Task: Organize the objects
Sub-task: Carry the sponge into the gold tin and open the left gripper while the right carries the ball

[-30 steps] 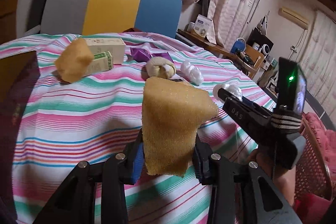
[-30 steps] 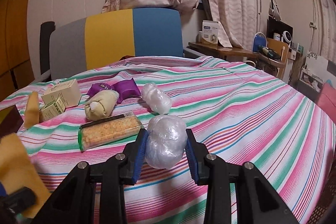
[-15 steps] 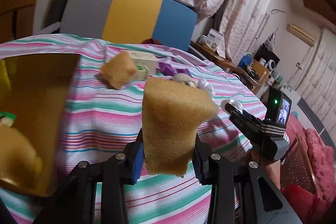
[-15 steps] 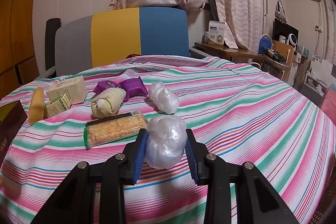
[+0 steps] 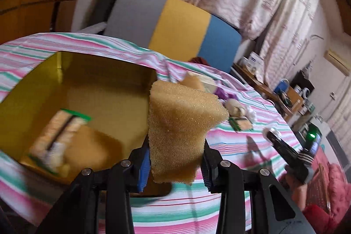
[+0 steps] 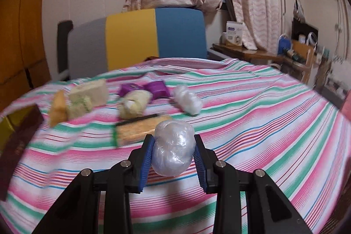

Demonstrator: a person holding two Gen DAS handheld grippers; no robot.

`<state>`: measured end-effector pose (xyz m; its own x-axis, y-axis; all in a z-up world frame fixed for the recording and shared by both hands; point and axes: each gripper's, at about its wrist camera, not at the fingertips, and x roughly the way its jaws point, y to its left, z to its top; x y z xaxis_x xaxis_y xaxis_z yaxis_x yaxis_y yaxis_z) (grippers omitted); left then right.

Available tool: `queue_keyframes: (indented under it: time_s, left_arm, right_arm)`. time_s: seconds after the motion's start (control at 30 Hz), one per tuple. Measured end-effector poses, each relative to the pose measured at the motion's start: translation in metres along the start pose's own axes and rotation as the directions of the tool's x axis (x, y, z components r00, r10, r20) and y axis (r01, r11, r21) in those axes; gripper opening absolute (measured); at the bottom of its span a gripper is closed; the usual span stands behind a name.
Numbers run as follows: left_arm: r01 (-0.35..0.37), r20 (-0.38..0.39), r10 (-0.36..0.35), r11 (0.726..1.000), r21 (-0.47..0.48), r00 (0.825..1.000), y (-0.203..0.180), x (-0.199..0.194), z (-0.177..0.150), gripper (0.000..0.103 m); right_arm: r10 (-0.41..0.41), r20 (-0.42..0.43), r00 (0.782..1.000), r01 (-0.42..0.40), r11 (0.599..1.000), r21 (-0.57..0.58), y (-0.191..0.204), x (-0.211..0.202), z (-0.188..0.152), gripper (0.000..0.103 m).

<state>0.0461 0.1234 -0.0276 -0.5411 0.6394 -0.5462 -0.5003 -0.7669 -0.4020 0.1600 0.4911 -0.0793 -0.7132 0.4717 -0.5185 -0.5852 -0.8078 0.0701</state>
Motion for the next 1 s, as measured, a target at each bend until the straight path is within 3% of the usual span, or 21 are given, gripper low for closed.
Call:
queue_keyframes:
  time_s: [0.13, 0.33, 0.53, 0.77, 1.0]
  left_arm:
    - [-0.056, 0.021, 0.057, 0.998, -0.041, 0.998, 0.029, -0.011, 0.006, 0.039]
    - [-0.136, 0.046, 0.142, 0.984, -0.116, 0.989, 0.076, -0.026, 0.014, 0.04]
    - [-0.201, 0.043, 0.212, 0.961, -0.189, 0.976, 0.12, -0.035, 0.017, 0.04]
    - [-0.263, 0.005, 0.268, 0.948, -0.18, 0.963, 0.145, -0.034, 0.016, 0.04]
    - [-0.289, -0.004, 0.291, 0.946, -0.145, 0.957, 0.149, -0.03, 0.012, 0.04]
  right_arm:
    - [0.117, -0.006, 0.993, -0.116, 0.993, 0.036, 0.028, -0.014, -0.002, 0.035]
    - [0.286, -0.007, 0.958, -0.286, 0.958, -0.001, 0.091, -0.039, -0.003, 0.035]
    - [0.445, -0.033, 0.895, -0.446, 0.893, -0.065, 0.151, -0.068, -0.004, 0.035]
    - [0.541, -0.068, 0.838, -0.545, 0.83, -0.115, 0.196, -0.091, -0.011, 0.035]
    - [0.579, -0.104, 0.809, -0.588, 0.791, -0.168, 0.226, -0.102, -0.021, 0.035]
